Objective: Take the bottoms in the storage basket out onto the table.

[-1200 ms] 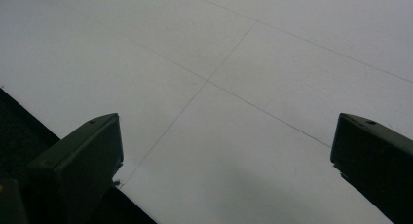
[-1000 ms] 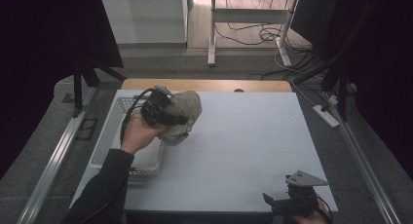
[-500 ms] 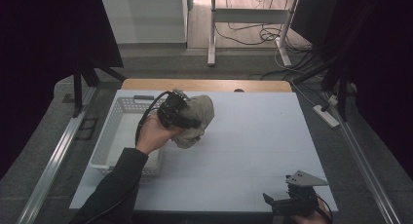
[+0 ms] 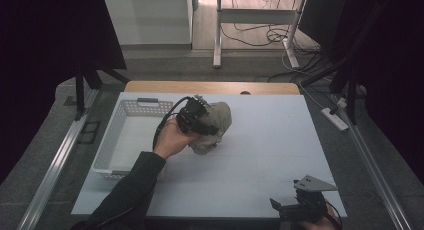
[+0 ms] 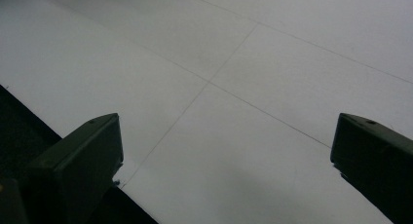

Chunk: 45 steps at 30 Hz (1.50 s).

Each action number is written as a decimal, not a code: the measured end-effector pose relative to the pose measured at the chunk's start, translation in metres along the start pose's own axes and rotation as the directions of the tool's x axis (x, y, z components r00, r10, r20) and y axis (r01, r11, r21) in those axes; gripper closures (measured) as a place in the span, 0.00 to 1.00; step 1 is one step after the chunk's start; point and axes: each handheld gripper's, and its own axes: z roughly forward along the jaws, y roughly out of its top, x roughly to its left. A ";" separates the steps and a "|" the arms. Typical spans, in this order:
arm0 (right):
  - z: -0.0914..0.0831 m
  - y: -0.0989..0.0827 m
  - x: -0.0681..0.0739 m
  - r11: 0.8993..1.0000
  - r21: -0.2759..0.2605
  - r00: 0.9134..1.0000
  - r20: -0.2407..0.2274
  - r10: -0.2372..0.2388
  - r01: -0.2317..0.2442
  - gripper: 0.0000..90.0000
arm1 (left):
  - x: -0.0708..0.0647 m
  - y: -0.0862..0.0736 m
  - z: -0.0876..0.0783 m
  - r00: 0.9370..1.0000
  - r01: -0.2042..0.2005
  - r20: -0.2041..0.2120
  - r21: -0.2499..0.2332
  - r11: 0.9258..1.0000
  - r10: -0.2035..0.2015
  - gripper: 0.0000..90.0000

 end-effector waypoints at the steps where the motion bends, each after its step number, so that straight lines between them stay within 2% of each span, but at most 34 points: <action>1: 0.000 0.000 0.000 1.000 0.000 1.000 0.000 0.000 0.000 0.00 | -0.001 0.001 0.003 1.000 -0.001 0.004 0.002 1.000 0.001 0.57; 16: -0.001 0.000 0.000 1.000 -0.003 1.000 -0.003 -0.002 0.002 0.00 | -0.009 0.013 0.037 1.000 -0.001 0.026 0.019 1.000 0.000 0.57; 24: -0.001 0.000 0.000 1.000 -0.004 1.000 -0.006 -0.002 0.002 0.00 | -0.011 0.016 0.055 1.000 0.002 0.017 0.031 1.000 -0.003 0.57; 29: -0.001 0.000 0.000 1.000 -0.005 1.000 -0.006 -0.005 0.005 0.00 | -0.011 0.016 0.066 1.000 0.012 0.014 0.036 0.999 -0.013 0.56; 35: -0.001 0.000 0.000 1.000 -0.004 1.000 -0.007 -0.005 0.005 0.00 | -0.010 0.016 0.079 1.000 0.006 0.003 0.056 0.998 -0.006 0.56; 45: -0.001 -0.001 0.000 1.000 -0.003 1.000 -0.008 -0.005 0.005 0.00 | -0.004 0.011 0.098 1.000 0.029 0.005 0.069 0.997 -0.030 0.54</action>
